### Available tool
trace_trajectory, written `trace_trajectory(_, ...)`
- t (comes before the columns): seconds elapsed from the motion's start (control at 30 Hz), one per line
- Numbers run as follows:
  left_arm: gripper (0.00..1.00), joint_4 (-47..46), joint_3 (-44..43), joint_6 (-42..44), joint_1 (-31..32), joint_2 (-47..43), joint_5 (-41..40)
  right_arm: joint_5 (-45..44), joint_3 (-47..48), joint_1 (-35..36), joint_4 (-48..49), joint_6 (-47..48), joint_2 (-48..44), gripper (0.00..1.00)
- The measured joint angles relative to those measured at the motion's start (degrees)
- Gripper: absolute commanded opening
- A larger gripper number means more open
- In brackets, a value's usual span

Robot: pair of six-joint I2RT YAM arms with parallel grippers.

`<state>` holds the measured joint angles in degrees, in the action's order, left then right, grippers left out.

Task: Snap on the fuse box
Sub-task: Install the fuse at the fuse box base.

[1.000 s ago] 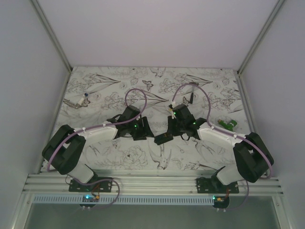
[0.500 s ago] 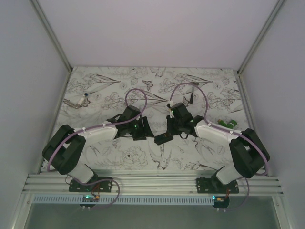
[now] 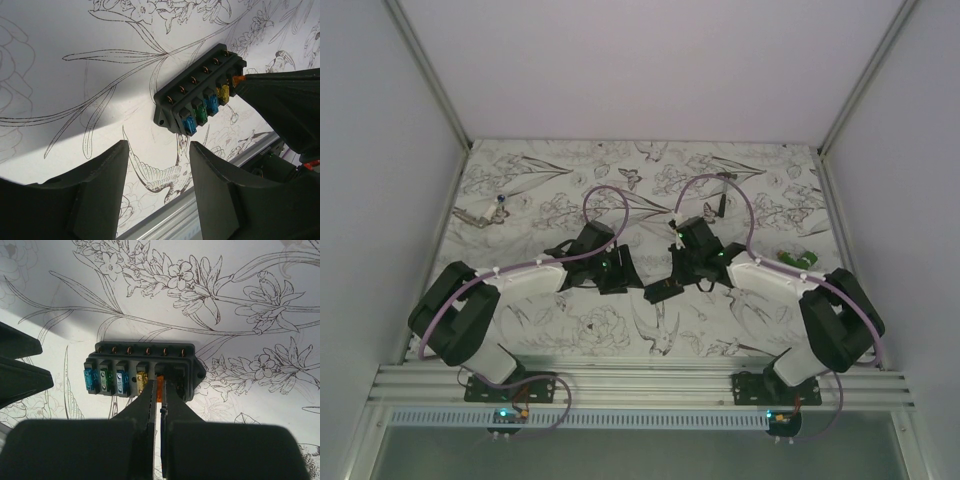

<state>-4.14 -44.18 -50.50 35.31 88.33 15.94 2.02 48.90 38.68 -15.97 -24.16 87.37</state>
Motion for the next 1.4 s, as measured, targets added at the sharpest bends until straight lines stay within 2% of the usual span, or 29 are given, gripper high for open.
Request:
trace_trajectory(0.23,0.58,0.0,0.0,0.0,0.0,0.0,0.0,-2.8,-2.9,1.9,2.5,1.0,-4.7,0.00)
trace_trajectory(0.43,0.65,0.0,0.0,-0.5,0.0,0.0,0.0,-5.3,-6.7,2.8,7.3,1.1,-8.9,0.00)
trace_trajectory(0.67,0.75,0.1,0.0,-0.9,0.1,0.0,0.0,-6.1,-11.3,3.1,12.9,1.1,-8.7,0.00)
trace_trajectory(1.07,0.89,0.2,-0.4,-0.6,0.5,0.2,0.0,-6.0,-11.8,3.2,17.6,1.1,-8.3,0.00)
trace_trajectory(1.27,0.98,0.2,-1.7,3.4,0.6,0.7,0.0,-6.0,-11.8,3.2,17.5,1.0,-7.9,0.00)
trace_trajectory(1.4,0.99,-0.1,-1.9,11.0,0.9,0.7,-0.7,-6.0,-11.8,3.2,17.4,1.0,-7.8,0.00)
